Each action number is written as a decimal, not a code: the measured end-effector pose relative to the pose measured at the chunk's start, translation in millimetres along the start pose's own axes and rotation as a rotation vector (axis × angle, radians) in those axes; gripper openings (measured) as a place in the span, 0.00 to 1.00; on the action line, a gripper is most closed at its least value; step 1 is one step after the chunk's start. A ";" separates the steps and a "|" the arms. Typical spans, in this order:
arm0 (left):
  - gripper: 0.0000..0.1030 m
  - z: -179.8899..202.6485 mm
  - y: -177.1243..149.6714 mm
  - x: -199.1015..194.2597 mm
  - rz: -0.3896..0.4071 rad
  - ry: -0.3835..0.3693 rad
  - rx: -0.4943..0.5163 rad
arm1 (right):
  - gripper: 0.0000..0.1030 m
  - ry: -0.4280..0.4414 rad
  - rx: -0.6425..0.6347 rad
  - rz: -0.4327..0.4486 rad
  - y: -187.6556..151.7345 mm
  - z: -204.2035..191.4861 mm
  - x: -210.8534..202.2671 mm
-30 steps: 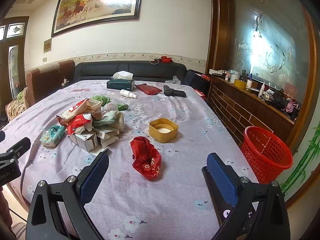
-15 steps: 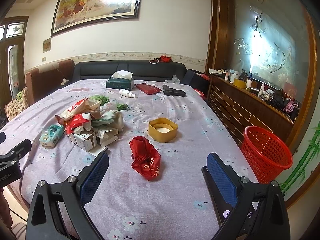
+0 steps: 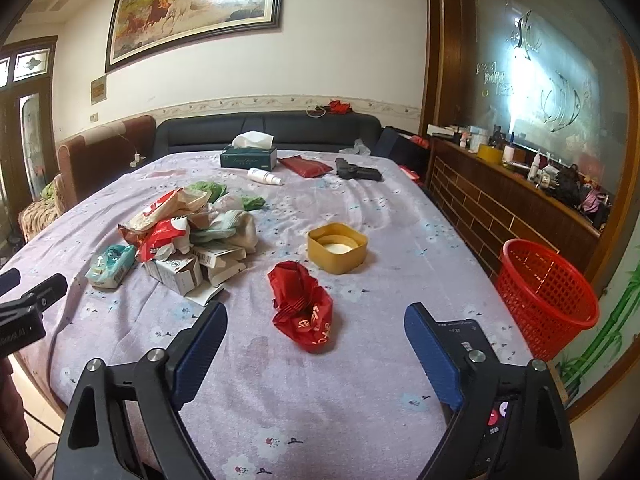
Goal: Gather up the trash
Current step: 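Grasp the teal tissue pack with the left gripper while the right gripper grasps the red cloth bag, then lift the teal tissue pack and red cloth bag toward the red wastebasket, then open both grippers over the red wastebasket to drop both items, then grasp the red-and-white snack bag with the left gripper, then grasp the yellow square container with the right gripper, then carry the snack bag with the left gripper while the right carries the yellow container to the wastebasket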
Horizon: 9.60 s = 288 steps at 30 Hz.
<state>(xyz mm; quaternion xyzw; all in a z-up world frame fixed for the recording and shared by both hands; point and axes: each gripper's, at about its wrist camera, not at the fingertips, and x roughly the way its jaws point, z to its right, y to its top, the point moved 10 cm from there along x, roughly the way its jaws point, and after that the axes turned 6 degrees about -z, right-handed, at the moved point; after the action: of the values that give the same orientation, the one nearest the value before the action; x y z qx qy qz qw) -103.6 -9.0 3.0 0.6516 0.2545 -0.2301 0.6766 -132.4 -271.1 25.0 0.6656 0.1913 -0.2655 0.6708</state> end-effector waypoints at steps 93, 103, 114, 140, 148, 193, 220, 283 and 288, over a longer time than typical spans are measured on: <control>0.37 194.7 37.6 35.4 -0.113 -0.366 0.348 | 0.13 0.335 0.265 -0.172 13.2 56.8 45.2; 0.37 214.1 41.3 26.1 -0.117 -0.417 0.363 | 0.13 0.339 0.303 -0.157 16.4 73.4 35.1; 0.37 287.0 51.0 0.1 -0.109 -0.528 0.460 | 0.13 0.311 0.430 -0.070 24.7 144.8 4.8; 0.49 569.3 23.0 4.5 -0.274 -0.809 0.638 | 0.17 0.068 0.751 -0.008 -2.7 404.6 7.6; 0.58 567.1 21.5 6.9 -0.291 -0.806 0.626 | 0.32 0.032 0.763 -0.021 -10.6 418.5 16.3; 0.79 112.9 74.1 133.1 -0.324 -0.322 0.085 | 0.56 0.321 0.257 -0.240 13.6 78.9 53.4; 0.63 96.2 73.9 106.6 -0.231 -0.406 0.122 | 0.56 0.270 0.358 -0.323 50.9 80.3 114.7; 0.06 184.6 39.8 67.4 -0.154 -0.379 0.304 | 0.12 0.138 0.177 -0.202 28.6 60.3 67.2; 0.06 193.0 37.9 67.9 -0.156 -0.376 0.319 | 0.12 0.127 0.182 -0.189 29.2 67.1 61.8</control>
<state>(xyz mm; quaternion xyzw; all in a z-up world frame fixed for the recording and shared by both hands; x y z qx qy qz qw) -18.7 -198.7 -7.6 0.6743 0.1339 -0.4359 0.5808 -72.4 -344.9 13.2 0.7183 0.2701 -0.3009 0.5661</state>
